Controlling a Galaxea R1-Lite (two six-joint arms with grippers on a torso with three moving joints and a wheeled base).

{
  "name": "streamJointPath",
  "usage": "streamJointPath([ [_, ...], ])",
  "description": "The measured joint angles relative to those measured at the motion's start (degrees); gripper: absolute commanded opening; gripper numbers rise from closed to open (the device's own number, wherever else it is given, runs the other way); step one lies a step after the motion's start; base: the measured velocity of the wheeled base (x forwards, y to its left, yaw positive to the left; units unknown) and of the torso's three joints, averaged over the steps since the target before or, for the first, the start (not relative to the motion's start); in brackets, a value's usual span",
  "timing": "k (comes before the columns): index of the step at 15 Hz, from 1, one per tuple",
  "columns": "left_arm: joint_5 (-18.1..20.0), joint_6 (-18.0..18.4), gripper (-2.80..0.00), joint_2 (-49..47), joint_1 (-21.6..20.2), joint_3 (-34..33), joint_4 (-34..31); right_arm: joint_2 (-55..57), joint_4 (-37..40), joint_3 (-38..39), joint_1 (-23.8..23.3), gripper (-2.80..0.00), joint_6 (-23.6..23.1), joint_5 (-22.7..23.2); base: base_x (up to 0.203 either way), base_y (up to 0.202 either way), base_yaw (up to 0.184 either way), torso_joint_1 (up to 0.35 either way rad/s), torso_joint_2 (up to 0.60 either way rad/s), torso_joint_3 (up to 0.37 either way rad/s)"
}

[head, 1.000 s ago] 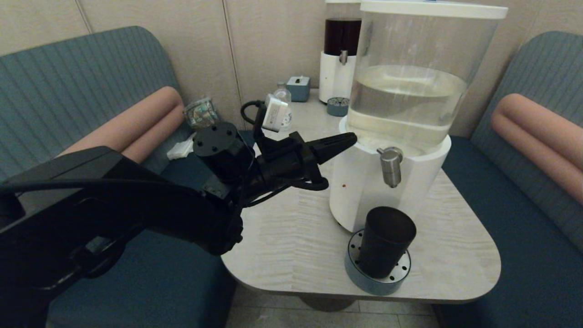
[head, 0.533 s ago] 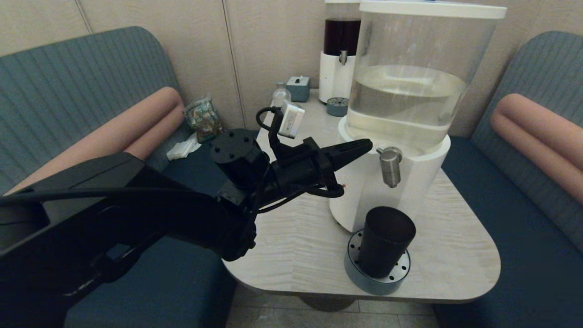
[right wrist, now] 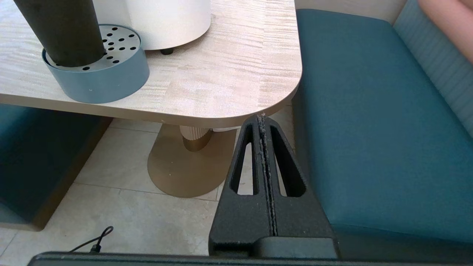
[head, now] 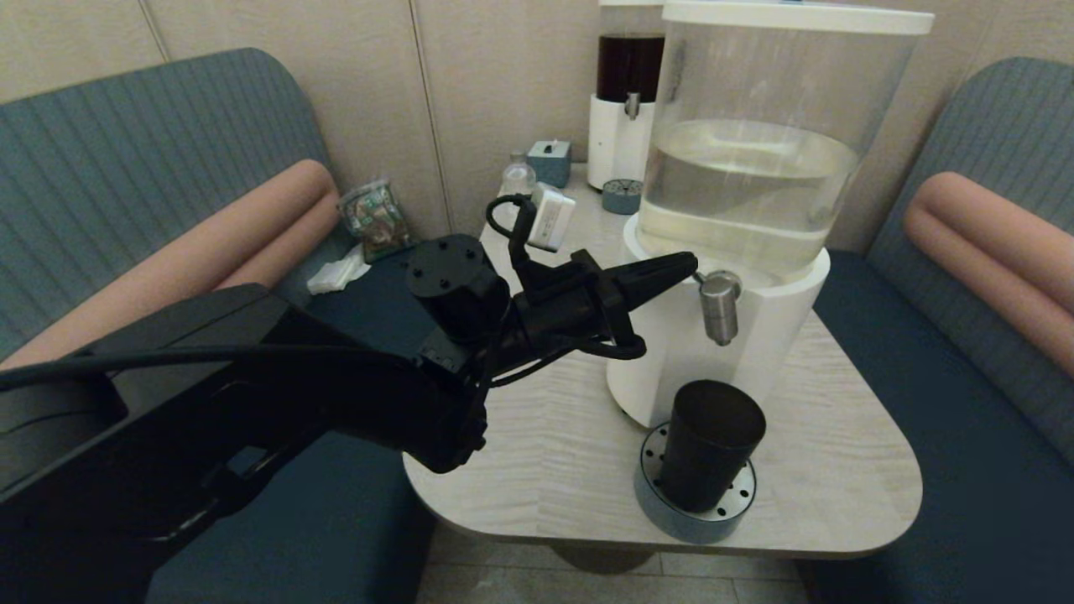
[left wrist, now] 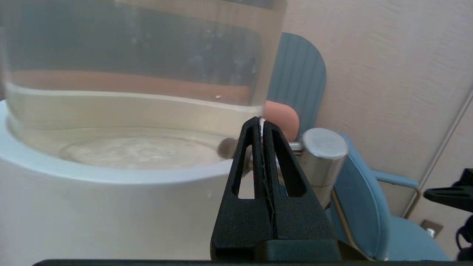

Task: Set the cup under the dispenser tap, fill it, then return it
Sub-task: Turn off the faucet

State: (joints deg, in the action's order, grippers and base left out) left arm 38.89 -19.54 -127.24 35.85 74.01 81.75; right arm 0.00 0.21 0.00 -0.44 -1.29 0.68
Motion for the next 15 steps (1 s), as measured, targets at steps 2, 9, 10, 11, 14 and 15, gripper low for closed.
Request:
streamJointPath([
  [2,0.0,0.0,-2.8,-0.9,0.1,0.6,0.0,0.0,0.0,0.0,0.0,-2.8,0.0,0.0,0.0,0.0,0.0,0.0,0.0,0.0],
  [9,0.0,0.0,-2.8,-2.6,0.5,2.1,-0.1,0.0,0.0,0.0,0.0,-2.8,0.0,0.0,0.0,0.0,0.0,0.0,0.0,0.0],
  [10,0.0,0.0,-2.8,-2.9,0.7,2.7,-0.3,0.0,0.0,0.0,0.0,-2.8,0.0,0.0,0.0,0.0,0.0,0.0,0.0,0.0],
  [11,0.0,0.0,-2.8,-3.3,0.9,3.4,-0.8,0.0,0.0,0.0,0.0,-2.8,0.0,0.0,0.0,0.0,0.0,0.0,0.0,0.0],
  [14,0.0,0.0,-2.8,-4.1,1.7,5.2,-2.2,0.0,0.0,0.0,0.0,-2.8,0.0,0.0,0.0,0.0,0.0,0.0,0.0,0.0],
  [15,0.0,0.0,-2.8,-4.2,2.0,5.9,-2.8,0.0,0.0,0.0,0.0,-2.8,0.0,0.0,0.0,0.0,0.0,0.0,0.0,0.0],
])
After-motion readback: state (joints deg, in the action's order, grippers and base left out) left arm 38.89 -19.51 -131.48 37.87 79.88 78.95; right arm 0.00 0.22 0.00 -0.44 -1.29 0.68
